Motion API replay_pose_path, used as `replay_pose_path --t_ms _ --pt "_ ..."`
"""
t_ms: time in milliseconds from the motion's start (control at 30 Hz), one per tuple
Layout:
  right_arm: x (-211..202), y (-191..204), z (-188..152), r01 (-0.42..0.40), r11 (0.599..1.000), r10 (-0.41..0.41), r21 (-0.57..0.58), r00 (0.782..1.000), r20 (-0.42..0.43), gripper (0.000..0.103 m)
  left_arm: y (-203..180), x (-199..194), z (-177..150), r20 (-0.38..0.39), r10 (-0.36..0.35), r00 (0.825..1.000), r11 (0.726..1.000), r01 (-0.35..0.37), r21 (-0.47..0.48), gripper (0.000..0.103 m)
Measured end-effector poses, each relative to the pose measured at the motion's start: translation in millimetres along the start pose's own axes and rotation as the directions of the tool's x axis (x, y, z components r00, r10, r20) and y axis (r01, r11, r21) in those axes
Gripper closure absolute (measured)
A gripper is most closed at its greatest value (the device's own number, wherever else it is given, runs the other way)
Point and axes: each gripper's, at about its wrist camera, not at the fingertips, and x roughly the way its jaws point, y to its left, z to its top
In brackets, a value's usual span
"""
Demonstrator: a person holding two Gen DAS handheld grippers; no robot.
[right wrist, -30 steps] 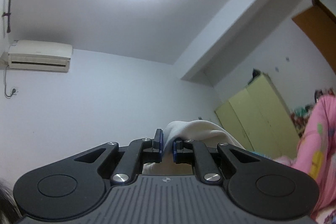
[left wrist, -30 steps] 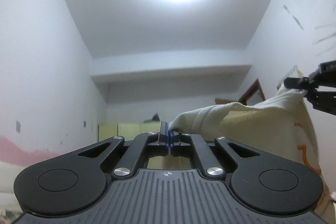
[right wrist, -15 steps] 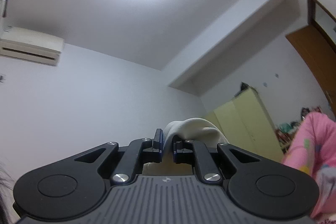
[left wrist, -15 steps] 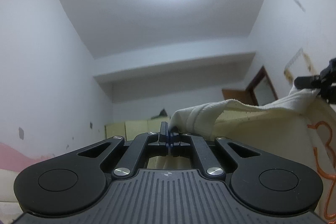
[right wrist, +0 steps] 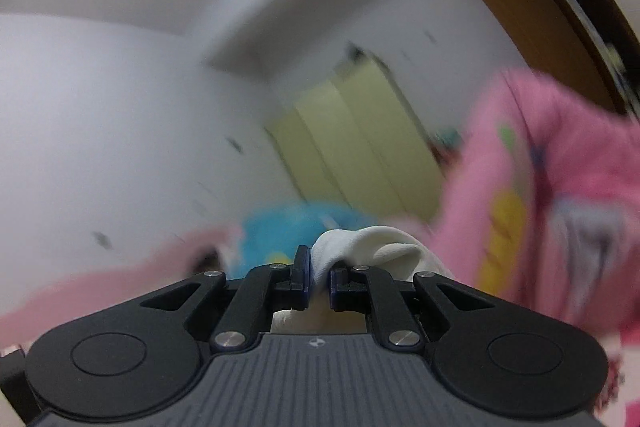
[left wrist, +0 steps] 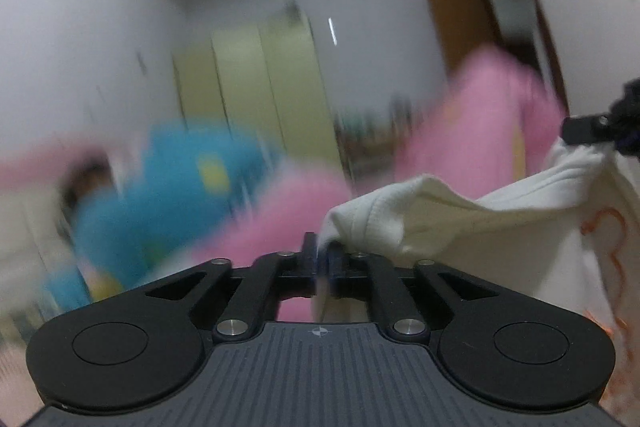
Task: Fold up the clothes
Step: 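Lift the hoodie high with both tools and shake it out, then lay the hoodie flat on the bed and open both tools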
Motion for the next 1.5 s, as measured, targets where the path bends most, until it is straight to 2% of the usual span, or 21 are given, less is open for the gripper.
replay_pose_path --t_ms 33,67,100,133,167,200,233,267,333,433,567,633,733,900,967,1100,1200,1300,1400,1467,1500 --pt "25.4 -19.7 -16.5 0.049 0.999 -0.048 0.01 0.996 -0.072 0.089 -0.4 19.1 -21.3 -0.09 -0.009 0.996 1.0 0.008 -0.003 0.072" --pt "47.5 -39.4 -35.4 0.109 0.994 -0.105 0.021 0.983 -0.152 0.081 -4.0 39.2 -41.5 -0.181 -0.019 0.983 1.0 0.017 -0.011 0.06" --pt "68.8 -59.1 -54.6 0.172 0.985 -0.161 0.027 0.959 -0.234 0.074 -2.2 47.7 -57.5 -0.238 -0.027 0.971 0.999 0.02 -0.033 0.059" --pt "89.4 -80.0 -75.0 0.234 0.972 -0.215 0.019 0.921 -0.326 0.062 -0.5 56.2 -73.5 -0.294 -0.037 0.955 0.998 0.022 -0.054 0.059" --pt "103.2 -97.1 -94.4 0.296 0.955 -0.269 0.005 0.875 -0.403 0.062 1.4 64.2 -88.9 -0.347 -0.048 0.937 0.997 0.022 -0.076 0.059" --pt "110.5 -112.3 -113.0 0.353 0.936 -0.315 -0.008 0.825 -0.468 0.062 4.8 65.5 -96.8 -0.373 -0.061 0.926 0.994 0.023 -0.105 0.059" --pt "111.8 -125.5 -128.6 0.387 0.922 -0.333 -0.005 0.787 -0.518 0.062 8.4 66.4 -104.4 -0.397 -0.074 0.915 0.991 0.022 -0.134 0.058" --pt "106.8 -134.9 -139.3 0.395 0.918 -0.324 0.015 0.774 -0.544 0.062 13.9 61.3 -106.1 -0.399 -0.084 0.913 0.988 0.022 -0.156 0.057" --pt "88.3 -142.6 -141.9 0.391 0.918 -0.302 0.062 0.792 -0.531 0.061 26.9 39.7 -96.2 -0.377 -0.087 0.922 0.983 0.019 -0.181 0.053" --pt "48.7 -131.6 -127.7 0.354 0.93 -0.272 0.099 0.844 -0.462 0.06 45.3 0.5 -76.4 -0.324 -0.083 0.942 0.978 0.014 -0.209 0.044" --pt "-1.6 -102.4 -84.8 0.258 0.962 -0.206 0.086 0.898 -0.39 0.056 69.7 -51.9 -50.0 -0.253 -0.075 0.965 0.969 0.011 -0.246 0.036" --pt "-24.1 -78.7 -70.7 0.202 0.978 -0.166 0.056 0.91 -0.379 0.053 82.0 -78.0 -36.7 -0.217 -0.069 0.974 0.964 0.01 -0.264 0.035" --pt "-53.3 -48.6 -60.0 0.125 0.992 -0.109 0.017 0.918 -0.381 0.053 101.0 -118.2 -25.1 -0.174 -0.077 0.982 0.963 0.028 -0.268 0.033" --pt "-114.9 -5.1 -40.8 0.015 1.0 -0.021 -0.02 0.939 -0.344 0.053 113.6 -178.6 -24.5 -0.171 -0.16 0.972 0.949 0.104 -0.299 0.025" --pt "-141.9 6.2 -32.2 -0.023 0.999 0.014 -0.023 0.947 -0.321 0.053 111.7 -190.8 -33.4 -0.186 -0.186 0.965 0.947 0.126 -0.296 0.025" --pt "-205.6 22.9 -15.3 -0.088 0.996 0.082 -0.009 0.959 -0.271 0.053 84.2 -195.6 -71.4 -0.263 -0.245 0.933 0.95 0.177 -0.258 0.025" --pt "-258.0 35.1 -3.3 -0.113 0.993 0.1 -0.043 0.968 -0.229 0.053 60.3 -193.0 -102.2 -0.329 -0.328 0.886 0.933 0.25 -0.258 0.025" --pt "-301.9 41.2 -1.1 -0.139 0.989 0.124 -0.057 0.971 -0.205 0.05 30.2 -185.9 -135.4 -0.41 -0.364 0.837 0.929 0.292 -0.228 0.025" --pt "-320.1 32.3 -22.1 -0.101 0.994 0.09 -0.036 0.969 -0.229 0.049 4.3 -179.3 -165.9 -0.491 -0.346 0.799 0.938 0.301 -0.171 0.026" --pt "-312.1 14.4 -51.3 -0.023 1.0 0.022 0.0 0.954 -0.299 0.049 -5.5 -172.9 -182.0 -0.544 -0.302 0.783 0.953 0.271 -0.139 0.03" --pt "-305.8 3.7 -67.1 0.023 0.999 -0.014 0.023 0.941 -0.338 0.049 -6.5 -170.1 -186.5 -0.553 -0.296 0.779 0.954 0.266 -0.136 0.036"
